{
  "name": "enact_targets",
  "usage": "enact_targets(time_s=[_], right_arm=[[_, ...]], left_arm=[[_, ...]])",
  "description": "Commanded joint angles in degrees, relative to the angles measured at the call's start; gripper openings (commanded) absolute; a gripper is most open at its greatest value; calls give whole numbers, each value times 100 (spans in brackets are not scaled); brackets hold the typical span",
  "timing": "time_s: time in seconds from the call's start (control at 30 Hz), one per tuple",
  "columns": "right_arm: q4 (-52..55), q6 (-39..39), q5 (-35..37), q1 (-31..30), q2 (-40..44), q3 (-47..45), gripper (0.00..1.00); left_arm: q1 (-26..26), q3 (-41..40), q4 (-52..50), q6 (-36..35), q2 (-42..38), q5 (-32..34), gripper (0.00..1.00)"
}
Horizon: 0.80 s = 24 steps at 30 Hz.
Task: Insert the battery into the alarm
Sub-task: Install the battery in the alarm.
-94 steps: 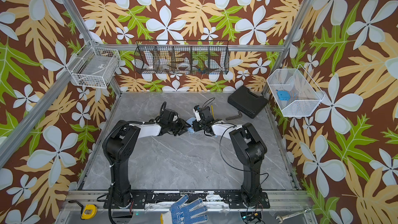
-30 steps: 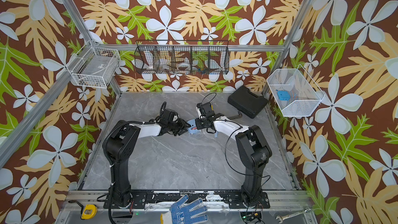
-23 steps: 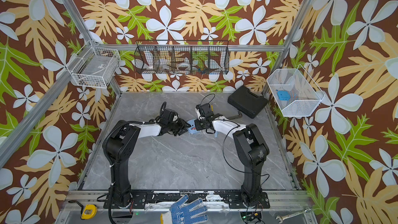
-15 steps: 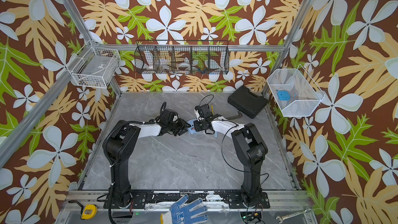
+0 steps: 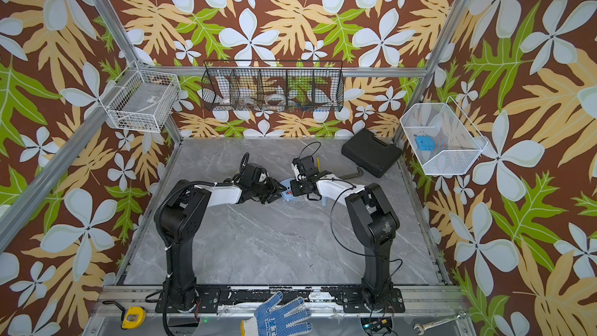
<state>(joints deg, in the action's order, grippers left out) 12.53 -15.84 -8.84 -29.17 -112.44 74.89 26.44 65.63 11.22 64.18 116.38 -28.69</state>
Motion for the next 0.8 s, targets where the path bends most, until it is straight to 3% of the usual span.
enact_targets(time_s=[0.0, 0.1, 0.37, 0.5, 0.67, 0.77], right_arm=[[494, -78, -690, -23, -240, 41, 14], [597, -117, -719, -41, -377, 9, 11], [1179, 220, 193, -256, -706, 248, 8], [1120, 213, 425, -256, -461, 319, 8], [1095, 273, 515, -256, -248, 811, 16], [979, 228, 507, -231, -124, 1057, 26]], left_arm=[[11, 45, -69, -11, 78, -5, 45], [11, 51, -71, -11, 85, -8, 45], [11, 22, -59, -28, 20, 27, 45], [11, -31, -36, -105, -188, 170, 45], [11, -154, -65, -254, -572, 433, 45], [11, -157, -67, -389, -772, 504, 45]])
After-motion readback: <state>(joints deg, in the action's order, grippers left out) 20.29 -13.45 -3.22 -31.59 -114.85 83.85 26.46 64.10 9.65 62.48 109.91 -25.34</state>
